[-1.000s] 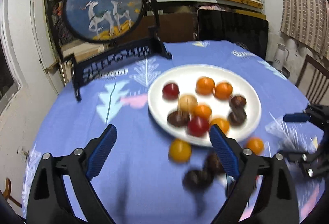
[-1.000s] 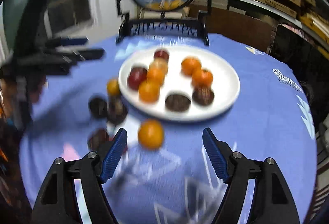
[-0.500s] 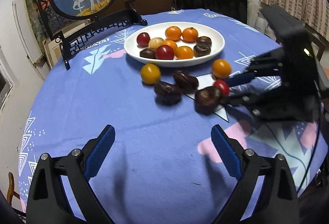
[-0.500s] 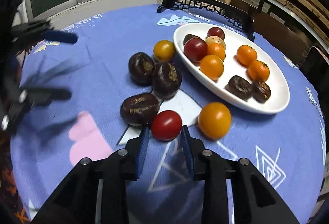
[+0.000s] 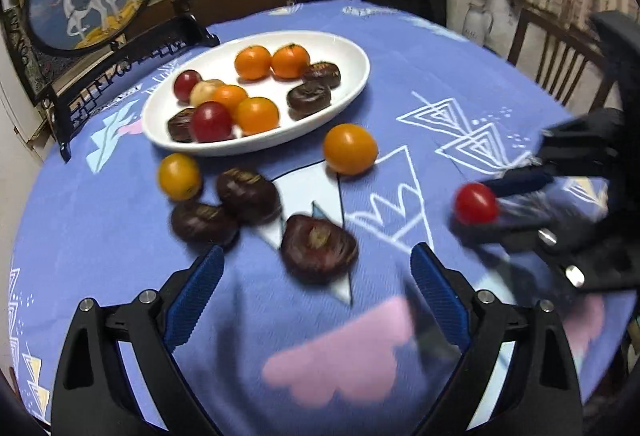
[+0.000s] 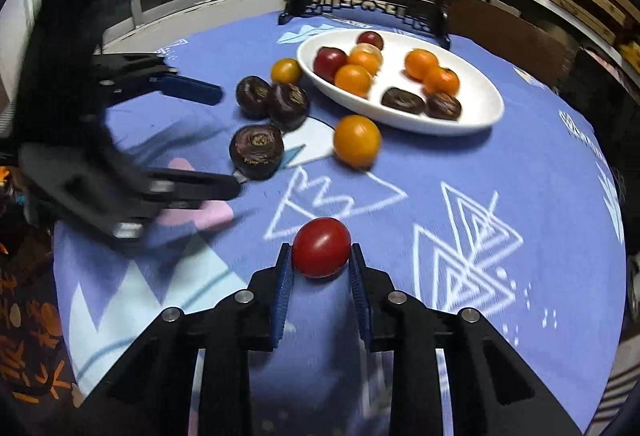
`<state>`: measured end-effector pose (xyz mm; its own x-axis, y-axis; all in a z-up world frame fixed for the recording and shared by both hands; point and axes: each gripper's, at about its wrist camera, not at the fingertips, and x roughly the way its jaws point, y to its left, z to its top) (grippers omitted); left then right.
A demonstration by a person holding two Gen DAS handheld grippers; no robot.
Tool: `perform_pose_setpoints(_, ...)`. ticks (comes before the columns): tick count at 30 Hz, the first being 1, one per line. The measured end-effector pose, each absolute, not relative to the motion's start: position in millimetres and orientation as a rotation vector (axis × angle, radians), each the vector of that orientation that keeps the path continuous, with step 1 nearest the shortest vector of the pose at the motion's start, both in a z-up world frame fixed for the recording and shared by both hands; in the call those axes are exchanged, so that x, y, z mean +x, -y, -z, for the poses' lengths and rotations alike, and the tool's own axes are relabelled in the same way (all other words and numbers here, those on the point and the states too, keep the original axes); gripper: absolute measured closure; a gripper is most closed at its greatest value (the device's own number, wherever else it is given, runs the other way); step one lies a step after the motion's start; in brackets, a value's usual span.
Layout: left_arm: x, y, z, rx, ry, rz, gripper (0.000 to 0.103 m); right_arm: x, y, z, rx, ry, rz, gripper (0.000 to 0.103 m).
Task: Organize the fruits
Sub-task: 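Grasp a red cherry tomato with the right gripper while the left gripper grasps a dark brown fruit, then lower the dark brown fruit onto the plate with the left gripper while the right gripper lowers the tomato there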
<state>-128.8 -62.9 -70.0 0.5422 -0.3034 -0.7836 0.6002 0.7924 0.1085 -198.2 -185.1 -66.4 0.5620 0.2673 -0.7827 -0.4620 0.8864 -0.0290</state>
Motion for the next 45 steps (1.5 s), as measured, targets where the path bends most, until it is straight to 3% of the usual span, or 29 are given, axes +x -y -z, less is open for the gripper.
perform_pose_setpoints(1,-124.4,66.2,72.7,0.393,-0.850,0.543,0.014,-198.0,186.5,67.1,-0.237,-0.874,-0.433,0.075)
perform_pose_setpoints(3,-115.3,71.5,79.8,0.394,-0.896,0.529,0.032,-198.9,187.4,68.9,-0.230,-0.873,-0.432,0.075)
perform_pose_setpoints(5,-108.9,67.0,81.2,0.341,-0.930,0.543,0.059,-199.3,187.6,69.5,-0.227,-0.872,-0.436,0.075)
perform_pose_setpoints(14,-123.9,2.9,67.2,0.335,-0.909,0.481,0.060,-177.7,175.4,73.8,-0.219,-0.903,-0.438,0.073)
perform_pose_setpoints(16,-125.2,-8.1,67.7,0.355,-0.904,0.457,0.060,-175.6,174.0,76.3,-0.226,-0.926,-0.431,0.059)
perform_pose_setpoints(17,-125.9,-11.7,68.5,0.359,-0.907,0.450,0.060,-176.7,173.8,76.1,-0.228,-0.921,-0.419,0.041)
perform_pose_setpoints(18,-125.7,-15.1,69.1,0.360,-0.913,0.446,0.060,-179.0,174.2,74.7,-0.225,-0.906,-0.412,0.036)
perform_pose_setpoints(21,-128.4,-24.3,67.3,0.340,-0.896,0.465,0.051,-182.9,175.7,72.5,-0.222,-0.896,-0.404,0.035)
perform_pose_setpoints(23,-133.2,-28.4,64.1,0.327,-0.867,0.474,0.035,-182.7,176.3,72.0,-0.218,-0.898,-0.395,0.035)
perform_pose_setpoints(26,-142.3,-36.1,58.4,0.319,-0.829,0.479,0.023,-178.7,172.8,73.1,-0.210,-0.913,-0.395,0.035)
perform_pose_setpoints(32,-141.8,-41.5,63.5,0.323,-0.844,0.460,0.020,-166.4,163.9,78.2,-0.205,-0.937,-0.378,0.037)
perform_pose_setpoints(34,-136.7,-36.4,69.1,0.323,-0.864,0.468,0.020,-164.7,164.6,78.6,-0.197,-0.939,-0.365,0.050)
perform_pose_setpoints(36,-133.2,-29.7,76.1,0.337,-0.882,0.471,0.020,-167.4,165.1,76.9,-0.205,-0.939,-0.362,0.073)
perform_pose_setpoints(38,-131.2,-24.2,81.9,0.346,-0.888,0.478,0.018,-171.9,166.6,76.5,-0.219,-0.935,-0.353,0.074)
perform_pose_setpoints(42,-129.2,-21.3,84.4,0.339,-0.880,0.482,0.019,-178.1,170.3,75.8,-0.225,-0.923,-0.342,0.075)
perform_pose_setpoints(44,-127.5,-23.0,84.8,0.319,-0.880,0.489,0.044,-179.7,171.8,76.0,-0.221,-0.922,-0.343,0.075)
perform_pose_setpoints(45,-126.9,-24.7,84.0,0.293,-0.885,0.501,0.049,-180.3,171.9,76.3,-0.219,-0.922,-0.343,0.075)
